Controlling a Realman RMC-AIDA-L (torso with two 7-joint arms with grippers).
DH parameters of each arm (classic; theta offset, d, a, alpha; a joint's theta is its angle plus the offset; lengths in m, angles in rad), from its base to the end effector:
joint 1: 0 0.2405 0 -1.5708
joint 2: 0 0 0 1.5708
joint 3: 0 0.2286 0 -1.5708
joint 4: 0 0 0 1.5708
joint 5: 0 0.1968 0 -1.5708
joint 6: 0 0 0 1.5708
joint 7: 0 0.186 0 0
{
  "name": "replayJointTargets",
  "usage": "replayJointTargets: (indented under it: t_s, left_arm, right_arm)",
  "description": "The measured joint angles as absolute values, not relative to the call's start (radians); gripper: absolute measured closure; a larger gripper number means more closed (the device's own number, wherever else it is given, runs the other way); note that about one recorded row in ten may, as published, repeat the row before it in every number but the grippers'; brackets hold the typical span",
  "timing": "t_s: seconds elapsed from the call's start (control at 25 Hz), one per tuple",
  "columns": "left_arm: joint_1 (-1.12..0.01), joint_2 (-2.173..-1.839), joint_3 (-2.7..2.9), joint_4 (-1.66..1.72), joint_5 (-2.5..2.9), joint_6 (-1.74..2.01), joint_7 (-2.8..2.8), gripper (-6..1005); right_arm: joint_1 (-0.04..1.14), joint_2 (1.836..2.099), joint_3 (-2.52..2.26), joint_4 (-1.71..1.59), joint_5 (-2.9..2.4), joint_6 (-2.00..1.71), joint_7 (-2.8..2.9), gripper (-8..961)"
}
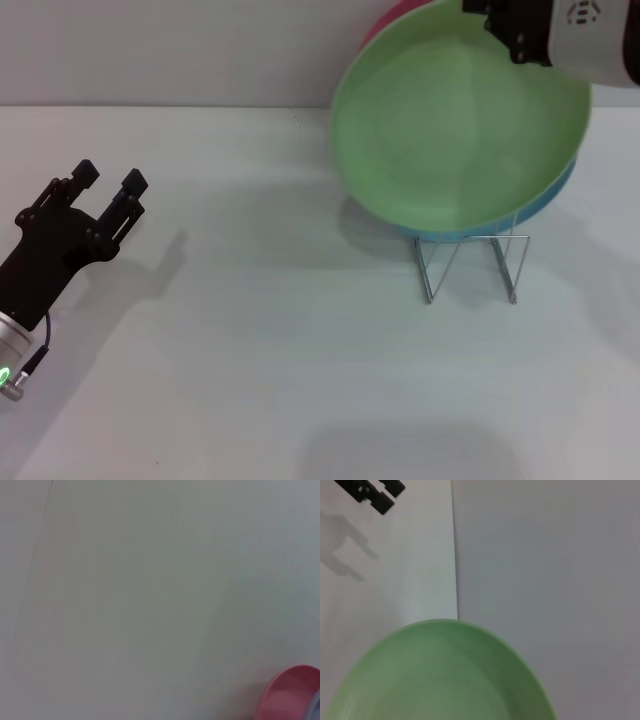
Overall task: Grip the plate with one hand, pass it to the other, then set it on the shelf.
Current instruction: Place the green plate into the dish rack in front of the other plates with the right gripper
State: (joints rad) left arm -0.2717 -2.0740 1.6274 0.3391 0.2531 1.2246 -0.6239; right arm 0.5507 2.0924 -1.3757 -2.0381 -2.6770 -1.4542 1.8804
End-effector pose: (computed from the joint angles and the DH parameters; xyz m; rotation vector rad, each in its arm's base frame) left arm -0.2601 0.3251 -0.0113 -1.8573 -0.6330 -1.0003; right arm 0.0461 0.3573 0.0770 -2.2598 -0.5479 -0.3795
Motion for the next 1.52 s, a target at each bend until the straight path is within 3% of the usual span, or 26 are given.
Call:
replayJointTargets:
  t_s: [1.52]
  left_arm:
    - [-0.278,-2.074,1.633,0.338,0.253,1.222,-0.657,345]
  right_arm:
    - [0.508,2.092,-1.351,-2.002,-2.672,-1.479,1.728,926]
